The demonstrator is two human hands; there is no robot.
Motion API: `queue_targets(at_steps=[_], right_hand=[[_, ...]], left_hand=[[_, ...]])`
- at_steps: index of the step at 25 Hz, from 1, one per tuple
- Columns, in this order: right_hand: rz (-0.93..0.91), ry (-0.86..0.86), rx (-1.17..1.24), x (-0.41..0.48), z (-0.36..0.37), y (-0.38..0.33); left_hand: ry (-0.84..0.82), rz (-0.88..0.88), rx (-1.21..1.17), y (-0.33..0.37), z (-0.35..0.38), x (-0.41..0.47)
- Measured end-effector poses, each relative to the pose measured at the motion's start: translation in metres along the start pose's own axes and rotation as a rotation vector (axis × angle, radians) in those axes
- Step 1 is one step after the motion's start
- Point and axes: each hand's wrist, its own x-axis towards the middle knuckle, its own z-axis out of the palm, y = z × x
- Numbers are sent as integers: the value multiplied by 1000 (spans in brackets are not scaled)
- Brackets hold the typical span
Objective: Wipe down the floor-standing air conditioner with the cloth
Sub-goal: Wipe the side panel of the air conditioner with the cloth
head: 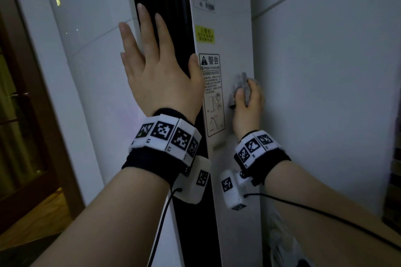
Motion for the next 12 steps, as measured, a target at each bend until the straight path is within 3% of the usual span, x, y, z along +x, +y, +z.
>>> queue_targets(at_steps=[3,7,10,12], right_hand=[[-107,-3,-5,-8,2,-2],[-16,3,-17,-9,0,-3],[-147,-32,-28,-27,3,-4],[-142,-27,-28,-24,2,-6]], left_hand=[[0,3,0,0,-1,0],[-4,3,-1,1,-3,0],[-9,8,-1,0,-2,0],[-12,10,-4,-1,-3,0]])
